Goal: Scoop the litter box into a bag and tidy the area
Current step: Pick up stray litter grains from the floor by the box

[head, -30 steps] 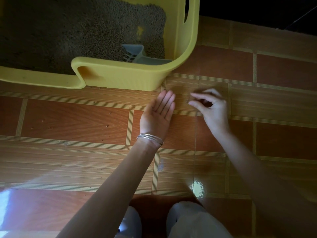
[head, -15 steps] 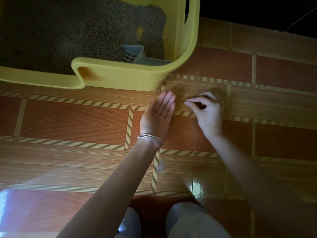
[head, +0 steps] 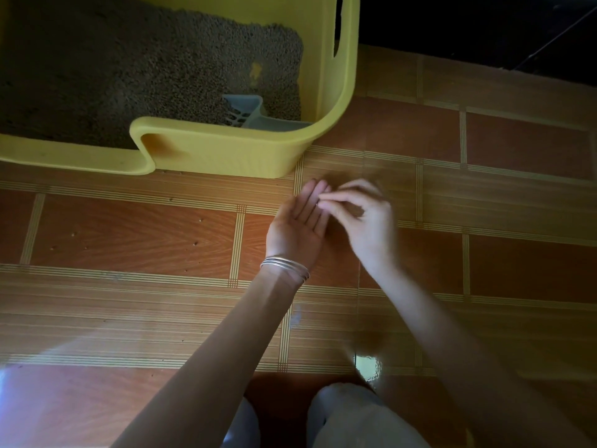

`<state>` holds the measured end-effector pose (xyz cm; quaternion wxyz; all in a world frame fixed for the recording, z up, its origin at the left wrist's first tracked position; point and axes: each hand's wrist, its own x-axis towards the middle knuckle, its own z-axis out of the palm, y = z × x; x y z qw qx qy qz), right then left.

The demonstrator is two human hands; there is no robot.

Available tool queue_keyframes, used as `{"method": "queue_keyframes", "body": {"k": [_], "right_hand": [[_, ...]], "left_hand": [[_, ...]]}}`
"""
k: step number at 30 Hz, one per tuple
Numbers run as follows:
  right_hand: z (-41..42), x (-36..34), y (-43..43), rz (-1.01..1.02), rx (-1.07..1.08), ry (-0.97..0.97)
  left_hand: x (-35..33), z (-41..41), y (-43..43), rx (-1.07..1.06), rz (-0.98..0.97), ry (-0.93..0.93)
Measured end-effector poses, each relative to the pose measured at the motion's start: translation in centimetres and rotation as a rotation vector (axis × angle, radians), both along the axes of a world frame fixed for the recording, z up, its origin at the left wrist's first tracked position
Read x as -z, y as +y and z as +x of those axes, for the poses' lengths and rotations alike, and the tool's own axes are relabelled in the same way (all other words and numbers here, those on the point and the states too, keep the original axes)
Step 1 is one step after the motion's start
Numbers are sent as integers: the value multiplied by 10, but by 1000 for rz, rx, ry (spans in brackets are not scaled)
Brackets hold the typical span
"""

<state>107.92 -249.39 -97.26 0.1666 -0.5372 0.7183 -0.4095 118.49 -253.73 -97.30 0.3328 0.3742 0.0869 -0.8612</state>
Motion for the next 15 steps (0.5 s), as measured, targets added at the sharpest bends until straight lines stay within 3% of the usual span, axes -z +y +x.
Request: {"method": "queue_keyframes", "body": {"k": [5, 15], "right_hand": [[-43, 13, 20, 135, 179, -37], [-54, 25, 19, 153, 160, 48]], "left_hand": [[-1, 9, -9, -79, 34, 41], [0, 8, -7, -43, -17, 2]]}}
